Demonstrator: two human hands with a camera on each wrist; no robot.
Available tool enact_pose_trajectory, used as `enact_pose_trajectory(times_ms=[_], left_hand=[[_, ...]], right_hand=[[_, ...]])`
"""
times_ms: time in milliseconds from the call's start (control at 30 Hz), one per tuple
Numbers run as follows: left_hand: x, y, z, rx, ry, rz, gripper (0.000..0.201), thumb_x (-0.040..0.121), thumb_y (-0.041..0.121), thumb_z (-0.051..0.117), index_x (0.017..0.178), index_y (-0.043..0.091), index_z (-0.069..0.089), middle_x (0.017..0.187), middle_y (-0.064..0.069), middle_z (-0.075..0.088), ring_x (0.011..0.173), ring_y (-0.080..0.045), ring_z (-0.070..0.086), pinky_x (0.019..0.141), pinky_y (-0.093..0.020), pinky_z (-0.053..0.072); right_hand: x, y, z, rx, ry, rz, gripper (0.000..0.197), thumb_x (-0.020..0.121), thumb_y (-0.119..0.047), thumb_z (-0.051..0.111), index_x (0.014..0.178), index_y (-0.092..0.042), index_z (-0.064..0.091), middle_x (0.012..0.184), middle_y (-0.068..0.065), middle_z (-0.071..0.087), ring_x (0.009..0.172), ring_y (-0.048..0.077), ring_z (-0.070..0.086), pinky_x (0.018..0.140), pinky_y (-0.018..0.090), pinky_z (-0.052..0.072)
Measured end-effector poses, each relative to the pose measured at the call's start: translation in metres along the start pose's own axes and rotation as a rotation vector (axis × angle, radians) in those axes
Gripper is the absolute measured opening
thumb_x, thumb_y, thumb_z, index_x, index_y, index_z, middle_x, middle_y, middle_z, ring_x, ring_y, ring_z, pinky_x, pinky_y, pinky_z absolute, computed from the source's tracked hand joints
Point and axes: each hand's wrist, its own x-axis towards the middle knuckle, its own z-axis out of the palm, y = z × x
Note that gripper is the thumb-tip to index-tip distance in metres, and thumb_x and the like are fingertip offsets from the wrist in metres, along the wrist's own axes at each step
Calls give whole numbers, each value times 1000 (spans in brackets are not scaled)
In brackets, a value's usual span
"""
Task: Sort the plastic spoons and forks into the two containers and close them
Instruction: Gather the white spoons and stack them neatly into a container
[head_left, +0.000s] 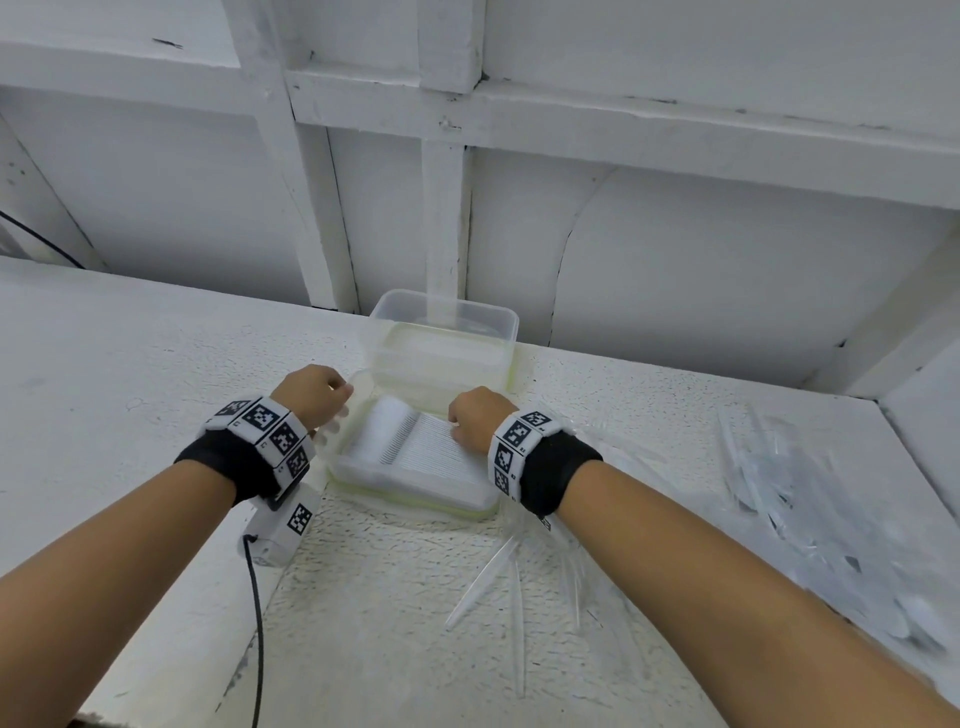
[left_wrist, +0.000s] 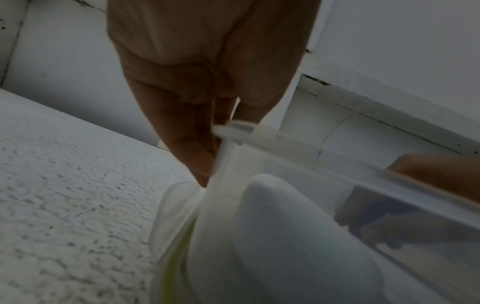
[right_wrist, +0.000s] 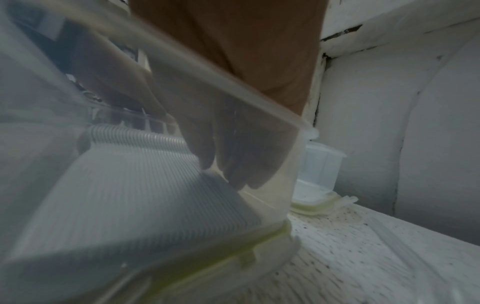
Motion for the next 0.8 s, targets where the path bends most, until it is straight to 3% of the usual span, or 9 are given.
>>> enact_pose_trajectory(times_ms=[100,200,300,400,500,633,800], left_hand=[[1,-2,-1,-5,-8,-11,25,97,22,44,107,4,57,94,-11,67,82,-31,67,73,-46,57],[-2,2,-5,119,48,31,28,95,25,45,112,6,57,110,-13,64,94,-32,62,78,-40,54],[-15,17,-6,216,194,176,30,95,23,45,118,7,57,116,-13,63,107,-31,55,87,-35,42],[-42,42,5,157,236,401,27,95,18,48,116,6,59,111,-11,64,99,-26,57,85,-31,39],[-74,68,30,129,142,611,23,94,17,50,112,8,61,104,-4,65,87,-14,55,79,-21,36],[-113,101,83,148,-92,799,21,94,19,52,109,11,64,98,2,65,85,-11,57,75,-16,40],[-144,124,151,249,-355,949,25,96,24,48,115,14,61,108,2,64,91,-6,57,75,-10,40]], right_hand=[[-12,2,-6,8,23,-19,28,95,-6,42,115,1,60,117,16,60,105,30,58,89,34,49],[-39,7,-22,84,121,-57,32,97,-14,41,123,-2,56,120,14,54,109,29,55,91,35,45],[-82,18,-34,191,258,-91,33,97,-20,44,126,-8,56,122,9,54,108,24,54,91,31,42],[-133,39,-34,276,344,-56,32,95,-22,49,123,-10,59,118,7,59,105,20,56,91,27,41],[-184,65,-22,321,351,37,30,94,-22,54,120,-11,62,113,5,62,101,17,58,89,26,44],[-246,100,6,347,320,198,28,93,-23,56,117,-13,64,109,5,63,100,18,59,88,25,44],[-304,131,43,312,285,415,29,92,-23,56,119,-14,63,115,5,61,109,22,54,92,27,39]])
